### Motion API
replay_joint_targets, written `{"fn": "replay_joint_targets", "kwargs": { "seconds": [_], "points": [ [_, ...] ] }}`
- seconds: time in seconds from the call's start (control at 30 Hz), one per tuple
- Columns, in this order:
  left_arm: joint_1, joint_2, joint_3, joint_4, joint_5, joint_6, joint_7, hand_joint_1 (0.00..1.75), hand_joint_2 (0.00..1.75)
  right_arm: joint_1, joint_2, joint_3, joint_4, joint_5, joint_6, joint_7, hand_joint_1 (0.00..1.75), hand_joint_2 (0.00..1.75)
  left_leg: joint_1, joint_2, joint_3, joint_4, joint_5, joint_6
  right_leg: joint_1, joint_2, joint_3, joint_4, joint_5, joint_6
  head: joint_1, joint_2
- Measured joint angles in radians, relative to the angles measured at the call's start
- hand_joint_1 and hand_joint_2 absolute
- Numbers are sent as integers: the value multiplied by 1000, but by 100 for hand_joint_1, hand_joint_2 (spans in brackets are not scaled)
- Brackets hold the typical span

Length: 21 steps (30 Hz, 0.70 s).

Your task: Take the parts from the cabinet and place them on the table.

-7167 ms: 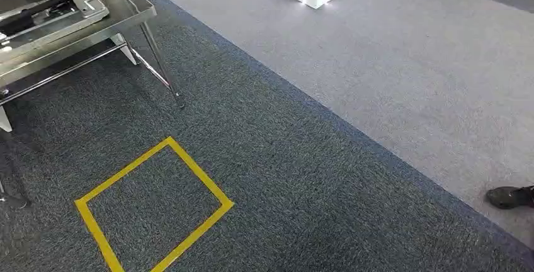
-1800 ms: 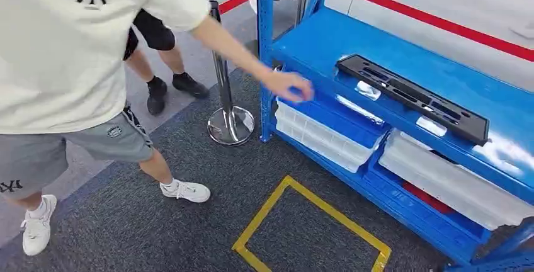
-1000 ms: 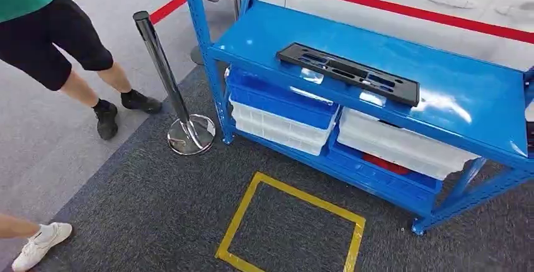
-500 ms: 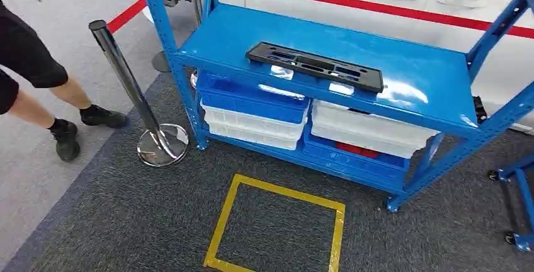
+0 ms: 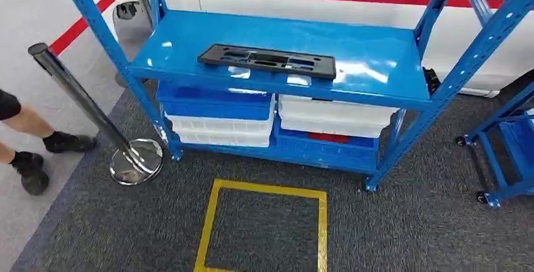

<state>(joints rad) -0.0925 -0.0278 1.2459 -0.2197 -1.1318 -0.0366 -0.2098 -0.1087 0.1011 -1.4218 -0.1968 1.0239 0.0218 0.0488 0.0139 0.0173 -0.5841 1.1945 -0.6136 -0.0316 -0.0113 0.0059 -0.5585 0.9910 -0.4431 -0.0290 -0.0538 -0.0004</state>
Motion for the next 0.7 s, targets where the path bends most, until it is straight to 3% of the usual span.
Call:
{"fn": "replay_joint_targets", "kwargs": {
  "seconds": [0.03,0.07,0.1,0.13,0.17,0.2,0.23,0.3,0.37,0.4,0.43,0.47,0.53,0.57,0.6,0.63,0.7],
  "points": [
    [2,0,0,0,0,0,0,0,175,0,0,0,0,0,1,0,0,0,0,-6,-40,82,-28,-1,2,14,-1,1,0,-1,0,0],
    [3,0,0,0,1,0,0,0,175,1,0,0,0,0,1,0,0,0,0,-7,-60,116,-28,-1,3,26,-1,3,0,-1,0,0],
    [3,0,0,0,1,0,-1,0,175,2,0,0,0,0,2,0,0,0,0,-8,-58,104,-7,1,4,36,0,4,-1,-1,0,0],
    [2,0,0,0,2,0,-2,0,175,2,0,0,0,0,2,0,0,0,0,-9,-36,44,38,5,5,49,2,5,-2,-1,0,0],
    [2,0,0,0,2,0,-3,0,175,2,0,0,0,0,2,0,0,0,0,-17,7,-57,97,10,6,64,4,7,-3,1,0,0],
    [2,0,0,0,2,0,-3,0,175,2,1,0,0,0,3,0,0,0,0,-49,49,-155,146,17,6,75,6,8,-4,3,0,0],
    [2,3,0,0,2,0,-3,0,175,1,3,0,0,0,3,0,0,0,-1,-88,65,-191,135,25,9,85,4,9,-4,7,0,0],
    [1,3,0,0,2,0,-5,0,175,-1,4,0,0,0,2,0,0,0,-4,-74,64,-201,138,25,4,104,-6,12,-1,21,0,0],
    [-3,4,0,0,2,0,-6,0,175,6,4,0,0,0,1,0,0,0,-6,-61,67,-202,141,35,1,120,-10,6,4,35,0,0],
    [-5,3,0,0,2,0,-7,0,175,5,3,0,0,2,1,0,0,0,5,-48,71,-216,150,45,4,93,-9,19,-4,39,0,0],
    [-4,3,0,0,2,-2,-9,0,175,4,3,2,0,11,3,0,0,0,4,-42,72,-220,152,50,8,41,-24,49,-30,43,0,0],
    [-3,3,0,0,2,-4,-9,0,175,3,3,5,0,23,3,6,0,0,3,-33,71,-220,152,53,7,17,-55,111,-70,46,0,0],
    [3,4,0,0,1,-6,-9,0,175,1,3,17,0,35,3,28,0,0,1,-12,69,-219,151,54,1,3,-136,278,-148,53,0,0],
    [3,4,0,0,0,-7,-9,0,175,2,3,20,0,36,6,36,0,0,1,-6,67,-218,151,54,-2,2,-161,329,-161,56,0,0],
    [2,4,0,0,0,-8,-9,0,175,3,3,21,0,37,7,42,0,0,1,-2,66,-217,151,53,-5,0,-166,342,-154,59,0,0],
    [1,4,0,0,0,-8,-9,0,175,5,3,22,0,37,7,44,0,0,1,0,67,-216,150,51,-7,-1,-145,303,-121,61,0,0],
    [-1,4,0,0,-2,-9,-9,0,175,5,1,27,0,37,7,44,0,0,2,2,70,-211,145,44,-12,-6,-47,122,-29,60,0,0]
  ]
}}
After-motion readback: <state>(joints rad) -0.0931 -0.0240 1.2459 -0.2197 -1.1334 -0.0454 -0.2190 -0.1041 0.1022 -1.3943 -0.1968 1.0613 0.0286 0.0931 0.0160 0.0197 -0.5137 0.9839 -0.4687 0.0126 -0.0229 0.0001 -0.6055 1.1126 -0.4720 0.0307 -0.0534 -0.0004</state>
